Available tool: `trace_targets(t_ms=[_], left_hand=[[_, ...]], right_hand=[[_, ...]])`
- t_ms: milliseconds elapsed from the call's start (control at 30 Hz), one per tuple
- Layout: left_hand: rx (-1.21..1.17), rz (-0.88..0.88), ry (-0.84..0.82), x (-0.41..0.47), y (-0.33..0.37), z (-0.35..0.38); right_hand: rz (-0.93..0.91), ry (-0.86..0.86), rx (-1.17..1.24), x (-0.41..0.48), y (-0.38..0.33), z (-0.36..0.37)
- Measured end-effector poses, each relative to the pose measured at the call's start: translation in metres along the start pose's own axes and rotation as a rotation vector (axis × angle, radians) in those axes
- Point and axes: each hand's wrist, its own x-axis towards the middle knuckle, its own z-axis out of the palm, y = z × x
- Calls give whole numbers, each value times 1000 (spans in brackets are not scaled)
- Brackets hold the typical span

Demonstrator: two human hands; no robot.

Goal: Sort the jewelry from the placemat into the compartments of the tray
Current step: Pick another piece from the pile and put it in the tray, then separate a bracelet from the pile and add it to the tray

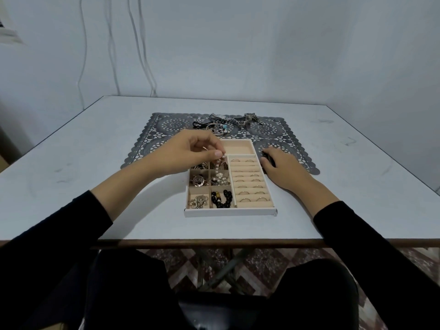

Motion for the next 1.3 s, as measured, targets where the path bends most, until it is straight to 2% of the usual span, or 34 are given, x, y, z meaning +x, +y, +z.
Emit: trace_targets(t_ms=[333, 467, 733, 933, 1133, 1300], left_hand=[[173, 15, -136, 7, -13, 6], [379, 87, -126, 7, -14, 3], [509, 221, -161, 5, -18, -2], [490, 188, 14, 21, -32, -19], [374, 20, 240, 44, -60, -36], [495, -58, 225, 78, -96, -49]], right_hand=[[-3, -1, -2, 0, 0, -1], [4, -3, 7, 2, 2, 1], [9, -23, 15, 3, 3, 0], [5, -70, 27, 13, 10, -7], [5, 94, 105, 40, 21, -19], [4, 168, 156, 76, 27, -15]])
